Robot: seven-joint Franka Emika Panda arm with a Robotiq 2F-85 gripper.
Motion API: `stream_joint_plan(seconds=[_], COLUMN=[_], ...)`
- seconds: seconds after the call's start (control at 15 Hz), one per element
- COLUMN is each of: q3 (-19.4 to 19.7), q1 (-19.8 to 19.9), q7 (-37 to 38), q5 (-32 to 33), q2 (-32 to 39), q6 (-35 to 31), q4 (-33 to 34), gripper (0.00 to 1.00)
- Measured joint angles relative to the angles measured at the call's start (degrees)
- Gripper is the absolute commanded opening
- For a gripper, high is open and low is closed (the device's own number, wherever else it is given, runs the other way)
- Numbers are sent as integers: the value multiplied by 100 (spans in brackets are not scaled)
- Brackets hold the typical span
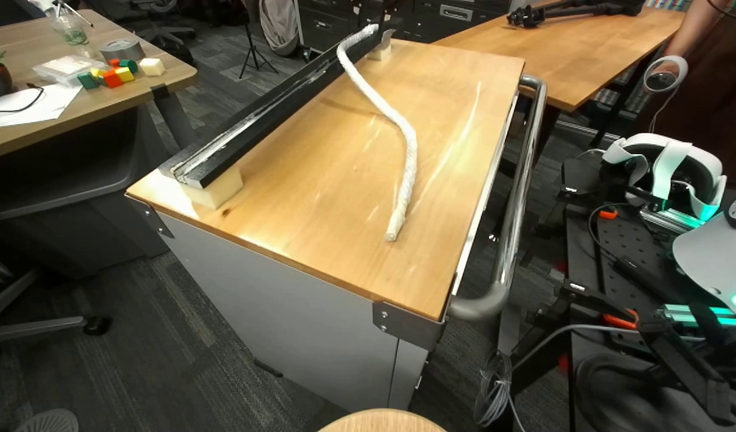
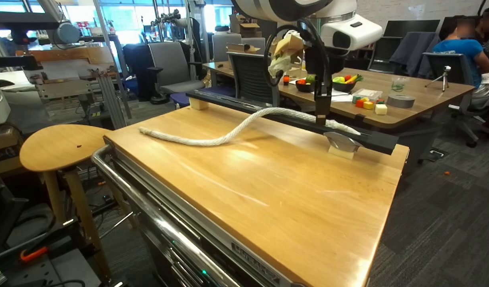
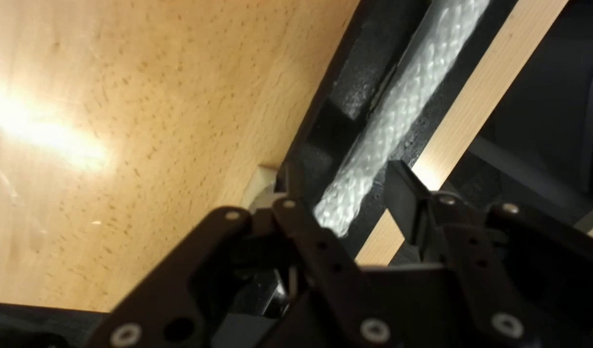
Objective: Put the white rope on the table
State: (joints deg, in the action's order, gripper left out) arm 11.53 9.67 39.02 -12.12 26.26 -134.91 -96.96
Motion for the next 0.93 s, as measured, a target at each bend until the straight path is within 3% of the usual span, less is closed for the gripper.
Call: stream_joint_plan(seconds=[0.27,0.47,0.53,0.67,0.93], q3=[0,9,19,45,81], q1=[69,104,111,124,157], q7=[72,232,323,537,914], q5=[-216,-257,-258,-258,-258], q2=[243,403,455,546,653], q6=[18,84,113,214,369], q4=[289,504,566,694,886], gripper=[37,28,15,0,1])
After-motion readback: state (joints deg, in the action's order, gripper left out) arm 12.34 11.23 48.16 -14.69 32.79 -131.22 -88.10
